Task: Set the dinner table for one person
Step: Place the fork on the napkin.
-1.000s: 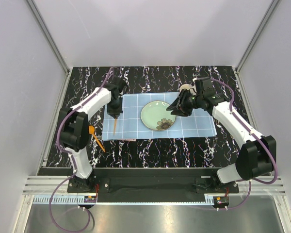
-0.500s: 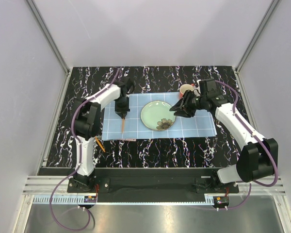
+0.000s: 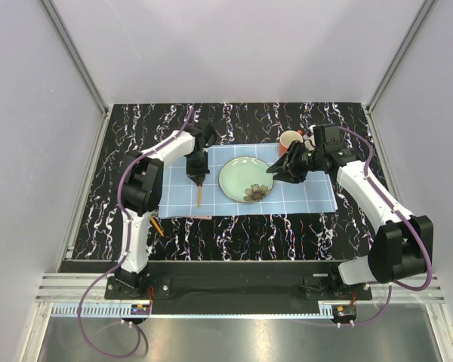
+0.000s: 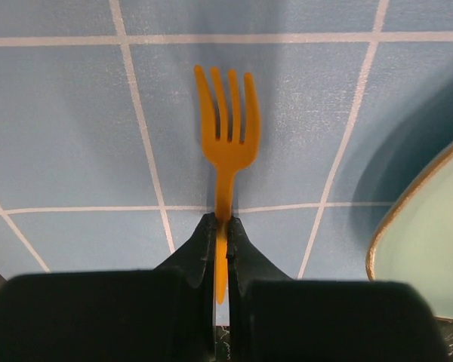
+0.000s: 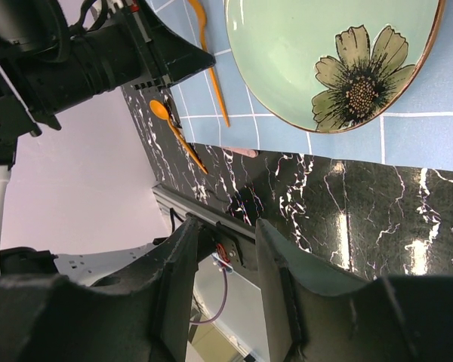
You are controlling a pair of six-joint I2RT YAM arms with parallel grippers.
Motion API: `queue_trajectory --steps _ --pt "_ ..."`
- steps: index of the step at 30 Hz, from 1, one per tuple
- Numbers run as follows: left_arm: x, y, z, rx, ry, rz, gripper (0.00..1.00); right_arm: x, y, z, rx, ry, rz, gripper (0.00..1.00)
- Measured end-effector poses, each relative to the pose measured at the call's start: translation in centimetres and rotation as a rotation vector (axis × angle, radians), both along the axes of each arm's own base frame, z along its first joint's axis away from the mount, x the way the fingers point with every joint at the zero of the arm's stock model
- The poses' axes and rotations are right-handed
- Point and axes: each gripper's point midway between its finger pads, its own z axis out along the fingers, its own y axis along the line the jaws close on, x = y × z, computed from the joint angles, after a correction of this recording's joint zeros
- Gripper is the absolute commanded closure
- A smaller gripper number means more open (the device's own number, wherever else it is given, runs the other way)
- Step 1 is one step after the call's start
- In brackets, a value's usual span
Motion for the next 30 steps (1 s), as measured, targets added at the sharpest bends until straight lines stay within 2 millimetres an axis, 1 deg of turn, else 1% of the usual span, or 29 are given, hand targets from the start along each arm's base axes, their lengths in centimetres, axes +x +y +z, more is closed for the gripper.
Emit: queue_trajectory --steps 4,18,19,20,22,23,24,27,30 --pt "-0.21 -0.06 -0.56 0.001 0.018 0.008 1.00 -0.01 -0.04 0.09 0.007 0.002 0.002 0.57" --pt "-0.04 -0.16 -0.59 0.000 0.018 0.013 1.00 0.14 -0.32 0.12 0.011 0.003 -0.005 0.56" --pt "-0.03 -0.16 -0.60 0.000 0.019 0.013 0.99 0.14 -0.31 0.13 0.011 0.003 -0.005 0.57" --pt "-0.04 -0.16 -0.62 0.000 0.019 0.013 0.90 0.14 -0.31 0.13 0.011 0.003 -0.005 0.56" --pt "-0.03 -0.17 -0.63 0.000 0.019 0.014 0.80 0.14 -0.31 0.10 0.011 0.004 -0.005 0.57" --pt "-0.03 -0.16 -0.63 0.000 0.019 0.014 0.73 0.15 -0.32 0.08 0.011 0.005 -0.006 0.57" --pt "-0.05 -0.16 -0.66 0.000 0.020 0.014 0.69 0.16 -0.32 0.07 0.011 0.005 -0.006 0.56" --pt "-0.08 -0.09 -0.80 0.005 0.025 0.020 0.62 0.15 -0.32 0.07 0.011 0.005 -0.005 0.57" --pt "-0.08 -0.10 -0.81 0.006 0.025 0.025 0.60 0.14 -0.33 0.06 0.011 0.006 -0.005 0.57"
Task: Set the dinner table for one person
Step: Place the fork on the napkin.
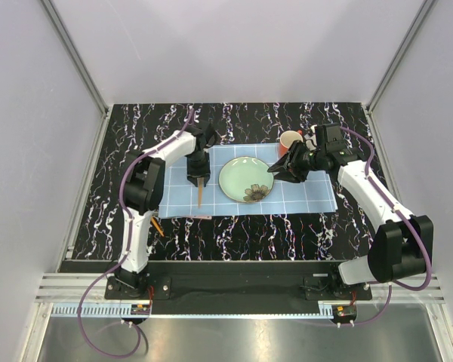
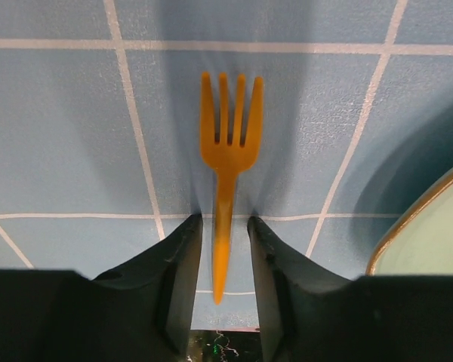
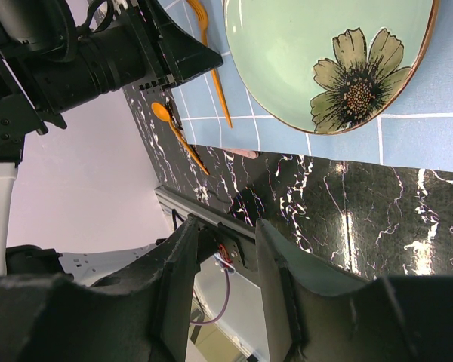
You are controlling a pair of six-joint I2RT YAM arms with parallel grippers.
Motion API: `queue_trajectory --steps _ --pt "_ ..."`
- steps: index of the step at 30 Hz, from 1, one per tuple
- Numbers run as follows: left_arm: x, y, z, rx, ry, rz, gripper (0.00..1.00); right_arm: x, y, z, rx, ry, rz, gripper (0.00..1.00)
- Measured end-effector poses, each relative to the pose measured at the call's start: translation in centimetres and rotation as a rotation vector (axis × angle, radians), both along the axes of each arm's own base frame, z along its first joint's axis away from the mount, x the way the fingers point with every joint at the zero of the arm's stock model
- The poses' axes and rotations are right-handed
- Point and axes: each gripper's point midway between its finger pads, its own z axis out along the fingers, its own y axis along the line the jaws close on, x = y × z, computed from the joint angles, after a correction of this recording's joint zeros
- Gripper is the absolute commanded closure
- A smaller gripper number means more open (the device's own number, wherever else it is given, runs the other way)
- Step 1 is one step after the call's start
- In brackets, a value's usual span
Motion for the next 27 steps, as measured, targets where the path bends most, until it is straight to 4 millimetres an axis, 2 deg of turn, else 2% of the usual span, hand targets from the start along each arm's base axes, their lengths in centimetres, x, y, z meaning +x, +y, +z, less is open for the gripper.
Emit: queue_trajectory --steps 12,16,19,22,25,27 --pt "-0.1 0.4 0.1 0.028 0.001 0.011 0.57 0.0 0.0 -0.1 0.000 0.002 0.001 0.56" --pt "-0.2 1.0 1.1 0.044 -0.013 0.021 0.56 0.0 0.0 -0.2 -0.001 0.007 0.001 0.57" --pt "0.3 1.6 4.0 0.038 -0.076 0.043 0.55 0.0 0.0 -0.2 -0.001 0.008 0.001 0.57" --pt "1.1 2.8 8.6 0.004 -0.188 0.095 0.55 0.0 0.0 -0.2 -0.001 0.009 0.001 0.57" --pt "1.1 5.6 13.3 -0.025 -0.311 0.188 0.55 0.0 0.0 -0.3 0.000 0.010 0.002 0.56" --pt "0.1 7.9 14.8 -0.016 -0.364 0.248 0.55 0.0 0.1 -0.3 0.004 0.013 0.006 0.56"
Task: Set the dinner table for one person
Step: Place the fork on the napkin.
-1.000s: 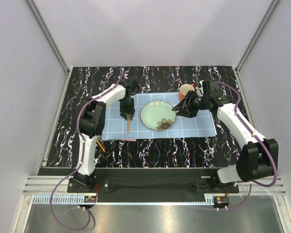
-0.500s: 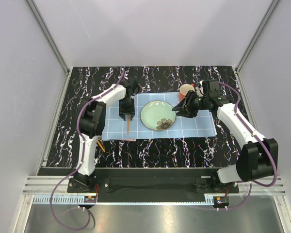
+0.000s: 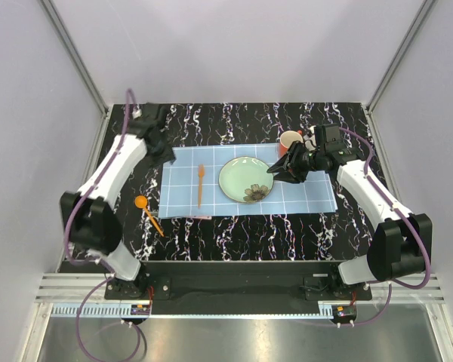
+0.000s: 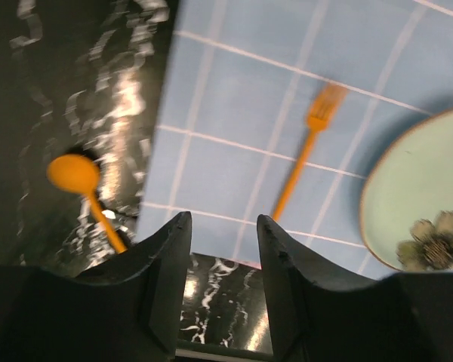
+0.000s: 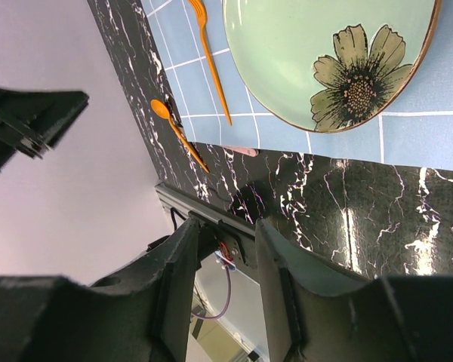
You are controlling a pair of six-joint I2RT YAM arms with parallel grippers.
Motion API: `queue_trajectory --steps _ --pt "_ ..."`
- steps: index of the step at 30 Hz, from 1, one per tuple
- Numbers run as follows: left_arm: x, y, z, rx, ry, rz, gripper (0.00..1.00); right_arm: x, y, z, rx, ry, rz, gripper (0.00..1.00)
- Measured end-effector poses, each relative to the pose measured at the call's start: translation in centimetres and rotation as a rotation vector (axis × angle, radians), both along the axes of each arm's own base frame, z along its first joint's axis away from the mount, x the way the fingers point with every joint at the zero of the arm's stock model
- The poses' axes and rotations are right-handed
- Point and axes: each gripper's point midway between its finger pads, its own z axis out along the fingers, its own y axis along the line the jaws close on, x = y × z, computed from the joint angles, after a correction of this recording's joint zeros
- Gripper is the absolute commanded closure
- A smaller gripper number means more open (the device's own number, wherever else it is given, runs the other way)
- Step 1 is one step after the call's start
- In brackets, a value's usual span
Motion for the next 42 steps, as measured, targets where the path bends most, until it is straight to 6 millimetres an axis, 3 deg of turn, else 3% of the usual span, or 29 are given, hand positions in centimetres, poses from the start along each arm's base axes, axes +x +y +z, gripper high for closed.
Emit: queue_trajectory --steps 2,4,8,11,18,35,42 --pt "-2.5 2.9 -0.4 0.023 0.001 0.080 0.55 -0.1 0.1 0.0 0.004 0.000 0.006 0.55" --pt "-5.4 4.4 -2.4 0.039 0.048 0.126 0.55 -0.1 0.1 0.1 0.005 -0.002 0.010 0.55" --pt "-11.5 5.0 -8.0 0.040 0.202 0.158 0.55 -0.1 0.1 0.0 0.003 -0.009 0.020 0.55" --pt "-14.1 4.5 -9.9 0.018 0.274 0.161 0.55 -0.2 0.2 0.0 0.007 -0.010 0.030 0.55" --pt "-13.4 2.0 -10.0 -0.029 0.229 0.108 0.54 -0.4 0.3 -0.2 0.016 0.002 0.043 0.55" --pt "-13.4 -0.3 -12.5 0.003 0.294 0.039 0.54 -1.0 0.3 -1.1 0.015 0.025 0.045 0.55" --pt "-12.3 -0.9 -12.8 0.006 0.296 0.030 0.54 -1.2 0.2 -1.0 0.015 0.024 0.045 0.55"
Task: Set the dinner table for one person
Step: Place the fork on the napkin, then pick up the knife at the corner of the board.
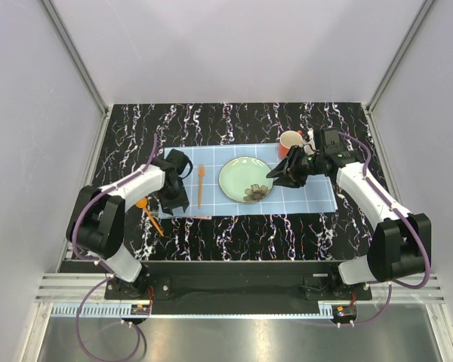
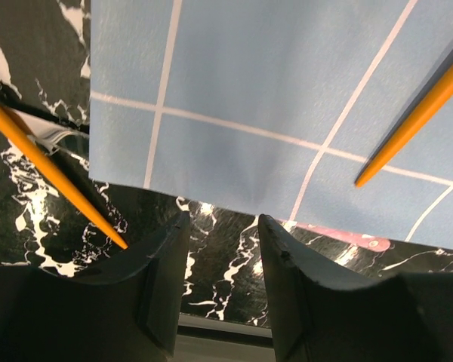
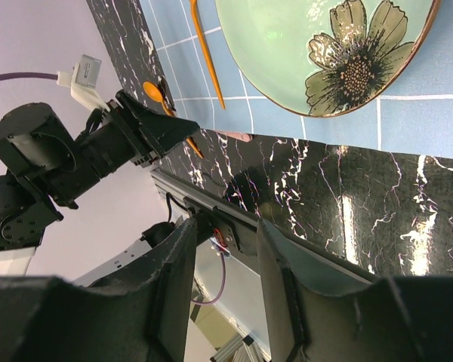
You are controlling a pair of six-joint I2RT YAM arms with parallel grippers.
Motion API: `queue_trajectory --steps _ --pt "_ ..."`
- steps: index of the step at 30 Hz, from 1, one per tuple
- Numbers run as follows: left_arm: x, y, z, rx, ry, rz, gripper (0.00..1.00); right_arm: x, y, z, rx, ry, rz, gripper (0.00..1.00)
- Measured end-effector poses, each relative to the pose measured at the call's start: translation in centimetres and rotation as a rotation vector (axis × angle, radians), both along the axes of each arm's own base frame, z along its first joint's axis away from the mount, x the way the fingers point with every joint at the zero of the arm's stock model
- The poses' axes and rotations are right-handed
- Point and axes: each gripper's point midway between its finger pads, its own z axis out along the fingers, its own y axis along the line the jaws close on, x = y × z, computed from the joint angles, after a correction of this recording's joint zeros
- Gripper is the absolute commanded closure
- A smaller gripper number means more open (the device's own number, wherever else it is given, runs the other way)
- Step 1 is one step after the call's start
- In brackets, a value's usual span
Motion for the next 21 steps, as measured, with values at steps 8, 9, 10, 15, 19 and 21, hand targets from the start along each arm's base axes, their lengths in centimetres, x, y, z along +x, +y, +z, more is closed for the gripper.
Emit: queue_trajectory --steps 8,9,10,15,19,21 --pt "0.8 -0.5 -1.1 0.012 0.023 -0.008 0.55 0.0 0.0 0.1 0.001 -0.003 0.000 0.56" --pt "0.8 -0.6 -1.2 0.014 0.027 -0.010 0.55 0.0 0.0 0.1 0.001 -0.003 0.000 0.55" --pt "0.7 -0.6 -1.3 0.015 0.029 -0.013 0.55 0.0 0.0 0.1 0.000 -0.002 0.000 0.55" --pt "0.7 -1.0 -1.5 0.013 0.025 -0.025 0.56 0.0 0.0 0.1 0.000 -0.002 0.000 0.56" --pt "0.6 -1.4 -1.7 0.011 0.019 -0.038 0.56 0.0 0.0 0.1 0.000 -0.001 0.000 0.56" --pt "0.5 -1.5 -1.8 0.013 0.016 -0.045 0.56 -0.1 0.0 -0.1 0.000 0.003 0.000 0.56"
